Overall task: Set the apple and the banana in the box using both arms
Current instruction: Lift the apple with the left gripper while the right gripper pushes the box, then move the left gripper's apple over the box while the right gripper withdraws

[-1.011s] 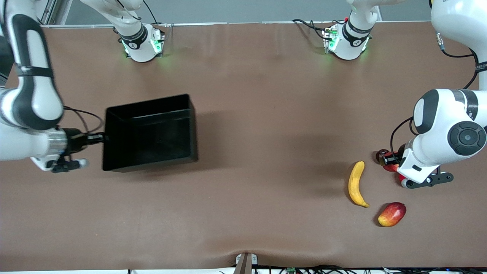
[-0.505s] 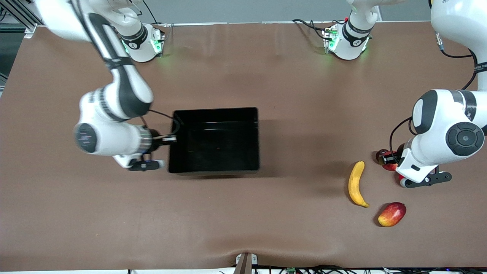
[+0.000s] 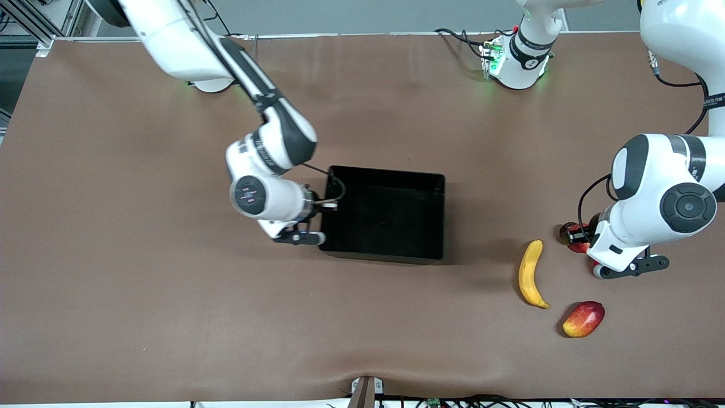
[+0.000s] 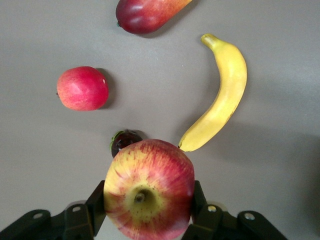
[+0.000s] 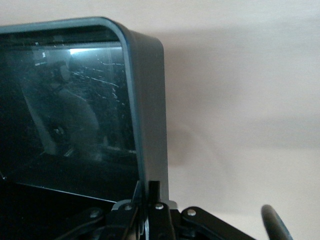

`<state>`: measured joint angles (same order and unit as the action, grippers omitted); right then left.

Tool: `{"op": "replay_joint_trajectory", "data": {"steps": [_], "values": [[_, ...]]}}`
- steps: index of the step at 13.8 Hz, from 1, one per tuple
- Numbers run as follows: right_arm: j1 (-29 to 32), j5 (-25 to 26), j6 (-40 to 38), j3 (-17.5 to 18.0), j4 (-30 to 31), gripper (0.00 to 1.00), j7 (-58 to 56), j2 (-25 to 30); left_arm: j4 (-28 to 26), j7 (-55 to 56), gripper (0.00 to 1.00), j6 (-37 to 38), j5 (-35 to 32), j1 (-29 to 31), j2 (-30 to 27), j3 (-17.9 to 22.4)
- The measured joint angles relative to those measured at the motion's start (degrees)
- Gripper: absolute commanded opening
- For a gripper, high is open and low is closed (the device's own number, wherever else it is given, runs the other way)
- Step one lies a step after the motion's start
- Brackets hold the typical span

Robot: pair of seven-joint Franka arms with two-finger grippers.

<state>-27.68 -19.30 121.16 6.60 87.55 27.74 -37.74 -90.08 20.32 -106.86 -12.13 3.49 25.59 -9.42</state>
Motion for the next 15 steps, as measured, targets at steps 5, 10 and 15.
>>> {"op": "replay_joint_trajectory", "data": {"steps": [5, 10, 15], "values": [[-2.62, -0.07, 4.64, -0.52, -1.45, 1.0, 0.9, -3.43, -0.23, 1.28, 0.0, -0.02, 0.0, -0.12, 0.0, -0.94], [-1.45, -0.09, -2.62, -2.05, -6.41, 1.0, 0.89, -2.75, -0.28, 2.81, 0.0, -0.02, 0.0, -0.25, 0.0, -1.97], [2.74, -0.09, -24.36, -8.41, -20.27, 1.0, -0.39, -0.52, -0.31, 6.37, 0.0, -0.03, 0.0, -1.24, 0.0, -2.74]]}}
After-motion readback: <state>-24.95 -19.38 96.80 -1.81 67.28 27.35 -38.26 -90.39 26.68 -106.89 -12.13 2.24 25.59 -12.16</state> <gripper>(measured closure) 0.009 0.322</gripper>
